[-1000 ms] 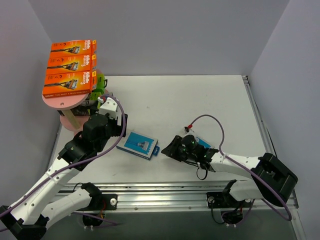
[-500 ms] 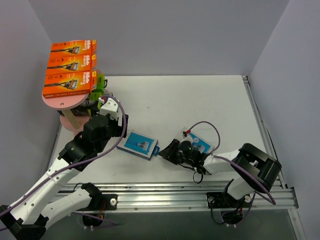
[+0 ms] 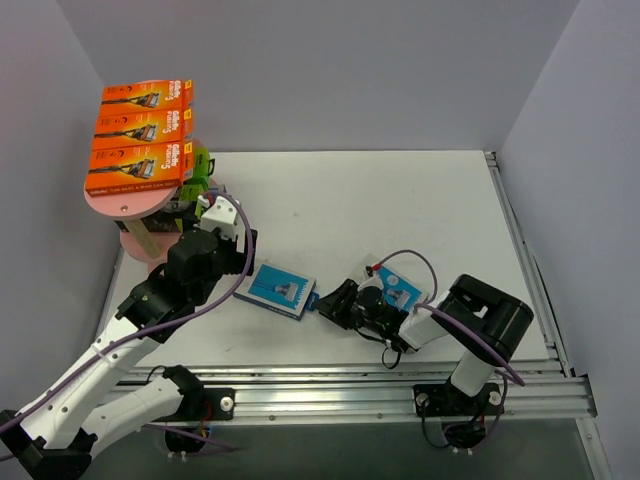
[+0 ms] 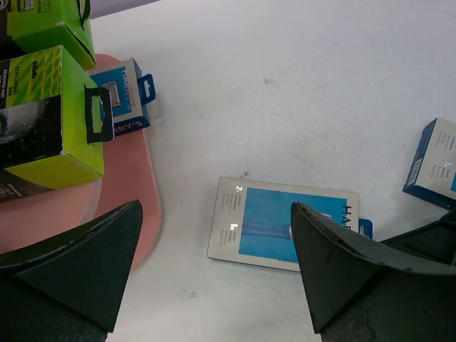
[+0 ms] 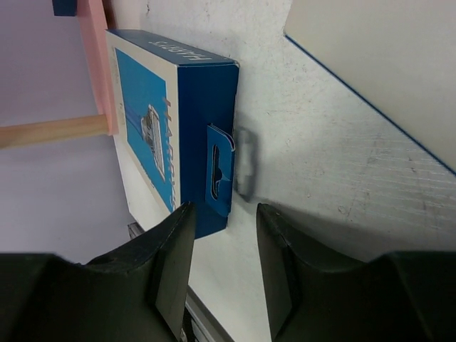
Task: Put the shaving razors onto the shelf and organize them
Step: Grab a shaving razor with the right arm
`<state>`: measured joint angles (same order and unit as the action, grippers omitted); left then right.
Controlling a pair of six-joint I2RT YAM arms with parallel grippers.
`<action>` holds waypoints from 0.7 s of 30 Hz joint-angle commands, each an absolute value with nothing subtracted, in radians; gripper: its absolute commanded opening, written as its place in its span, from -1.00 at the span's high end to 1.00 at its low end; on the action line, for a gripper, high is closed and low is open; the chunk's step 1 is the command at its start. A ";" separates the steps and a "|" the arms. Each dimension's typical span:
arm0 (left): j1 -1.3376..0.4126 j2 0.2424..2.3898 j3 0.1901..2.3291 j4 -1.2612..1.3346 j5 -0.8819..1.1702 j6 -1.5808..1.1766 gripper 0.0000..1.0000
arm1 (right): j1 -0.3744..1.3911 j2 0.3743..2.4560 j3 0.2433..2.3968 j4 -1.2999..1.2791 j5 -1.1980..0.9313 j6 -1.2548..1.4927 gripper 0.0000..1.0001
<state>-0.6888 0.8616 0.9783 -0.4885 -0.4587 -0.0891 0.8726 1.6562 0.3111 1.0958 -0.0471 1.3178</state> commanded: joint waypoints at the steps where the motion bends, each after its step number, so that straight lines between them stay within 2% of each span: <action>1: -0.696 0.847 0.986 -0.445 -0.460 -0.084 -0.88 | 0.882 1.721 0.276 1.227 -0.011 1.353 0.28; 21: -0.703 0.845 0.985 -0.443 -0.463 -0.083 -0.88 | 0.888 2.020 0.232 1.627 -0.023 1.462 0.43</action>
